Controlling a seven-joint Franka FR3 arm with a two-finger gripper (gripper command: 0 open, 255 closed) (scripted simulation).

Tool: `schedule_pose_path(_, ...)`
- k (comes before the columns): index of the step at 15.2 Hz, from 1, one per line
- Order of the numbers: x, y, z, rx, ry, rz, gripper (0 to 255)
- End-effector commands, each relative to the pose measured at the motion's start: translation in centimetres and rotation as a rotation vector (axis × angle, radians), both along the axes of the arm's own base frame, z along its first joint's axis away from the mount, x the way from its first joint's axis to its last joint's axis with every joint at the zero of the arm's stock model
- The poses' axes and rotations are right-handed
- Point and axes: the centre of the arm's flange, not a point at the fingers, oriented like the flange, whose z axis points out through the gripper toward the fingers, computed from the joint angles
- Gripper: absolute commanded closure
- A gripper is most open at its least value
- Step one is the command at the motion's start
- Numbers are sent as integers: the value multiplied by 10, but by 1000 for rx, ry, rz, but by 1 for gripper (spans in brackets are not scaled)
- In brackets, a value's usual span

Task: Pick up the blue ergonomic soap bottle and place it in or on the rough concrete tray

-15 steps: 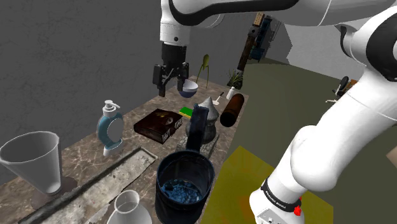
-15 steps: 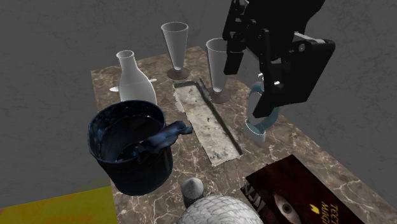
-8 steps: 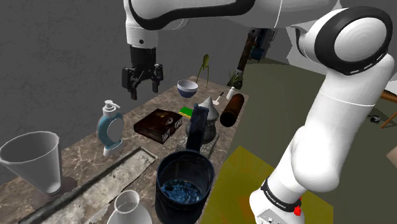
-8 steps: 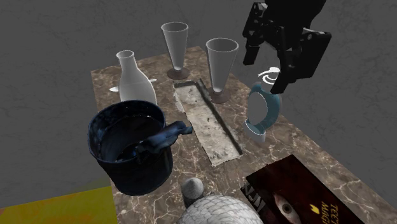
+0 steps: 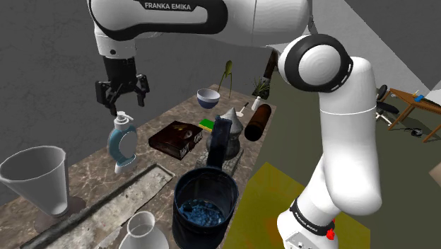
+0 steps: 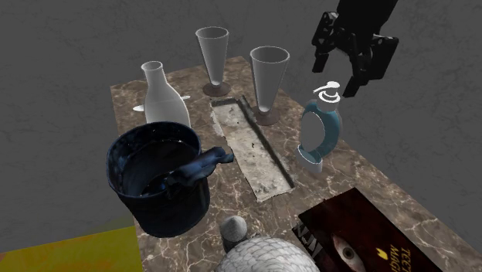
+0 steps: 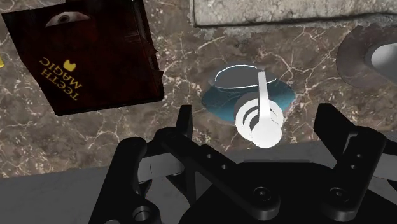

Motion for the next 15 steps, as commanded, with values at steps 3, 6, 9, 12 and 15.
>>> schedule_pose_path(3, 11, 17, -19, -7, 1, 4, 0)
schedule_pose_path(6, 9, 17, -35, -7, 1, 4, 0)
schedule_pose_path(9, 7, 16, -48, -7, 1, 4, 0)
schedule_pose_path(12, 7, 16, -48, -7, 1, 4, 0)
schedule_pose_path(15, 7, 16, -48, -7, 1, 4, 0)
